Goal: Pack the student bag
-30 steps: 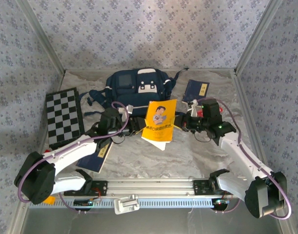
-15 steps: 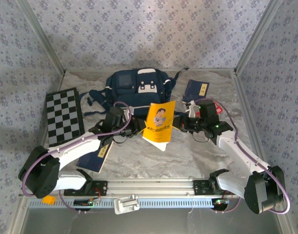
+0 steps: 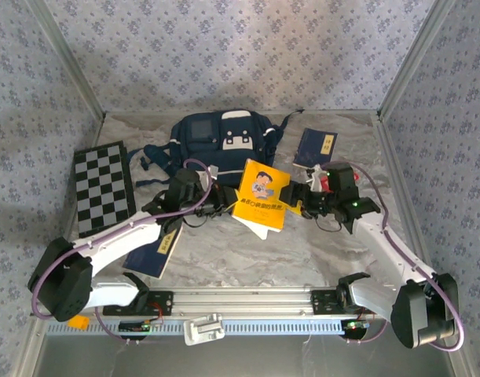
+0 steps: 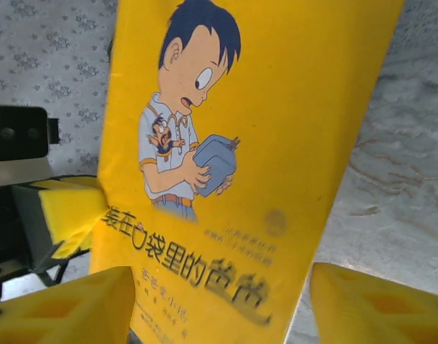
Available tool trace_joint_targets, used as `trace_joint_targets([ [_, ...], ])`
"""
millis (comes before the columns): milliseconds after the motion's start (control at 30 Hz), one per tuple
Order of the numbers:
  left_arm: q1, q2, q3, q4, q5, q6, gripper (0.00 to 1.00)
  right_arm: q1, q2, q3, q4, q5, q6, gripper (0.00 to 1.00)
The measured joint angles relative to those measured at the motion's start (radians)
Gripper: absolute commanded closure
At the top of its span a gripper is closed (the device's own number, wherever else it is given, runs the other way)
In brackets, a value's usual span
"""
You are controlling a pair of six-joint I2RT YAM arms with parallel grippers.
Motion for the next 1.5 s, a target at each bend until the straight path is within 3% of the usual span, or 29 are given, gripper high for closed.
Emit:
trace_joint_targets([
  [133,0.003,-0.001,0.019,0.015,-0.003,-0.021,1.00,-0.039,-0.024,-0.023,-0.003,-0.018,0.038,0.00],
  [433,0.003,-0.001,0.067,0.112,-0.015,-0.101,1.00,-0.022,-0.022,-0.060,0.152,-0.079,0.192,0.00],
  [867,-0.042,-0.001,0.087,0.207,-0.123,-0.190,1.00,0.058,0.022,-0.075,0.486,-0.089,0.409,0.00],
  [1233,-0.035,-0.087,0.058,0.138,-0.182,-0.143,1.00,0.053,-0.056,-0.075,0.520,-0.096,0.459,0.00],
  [1333,-0.027,-0.107,0.040,0.120,-0.188,-0.127,1.00,0.048,-0.079,-0.069,0.510,-0.098,0.459,0.03],
  [1500,-0.020,-0.114,0.014,0.100,-0.191,-0.114,1.00,0.049,-0.082,-0.061,0.502,-0.098,0.455,0.23],
])
